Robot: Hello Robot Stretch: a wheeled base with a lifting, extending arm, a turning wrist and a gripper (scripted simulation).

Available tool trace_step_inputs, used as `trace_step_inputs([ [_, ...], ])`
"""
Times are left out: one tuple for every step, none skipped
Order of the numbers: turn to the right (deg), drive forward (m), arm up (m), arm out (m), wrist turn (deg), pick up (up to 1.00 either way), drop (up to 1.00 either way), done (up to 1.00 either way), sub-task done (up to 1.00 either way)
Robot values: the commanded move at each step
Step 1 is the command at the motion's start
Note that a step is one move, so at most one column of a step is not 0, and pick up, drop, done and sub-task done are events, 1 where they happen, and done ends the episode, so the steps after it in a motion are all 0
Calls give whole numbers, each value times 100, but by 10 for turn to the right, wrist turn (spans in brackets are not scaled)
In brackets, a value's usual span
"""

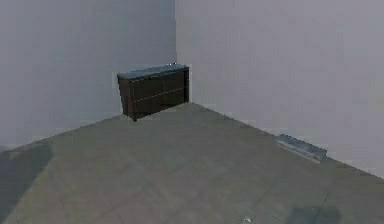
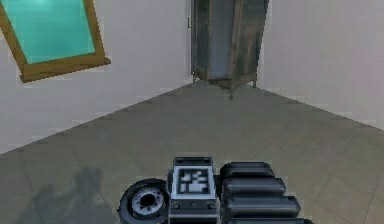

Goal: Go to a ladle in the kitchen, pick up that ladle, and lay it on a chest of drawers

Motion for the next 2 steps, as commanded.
trace_step_inputs([
  [0,100,0,0,0,0,0,0,0],
  [0,100,0,0,0,0,0,0,0],
])
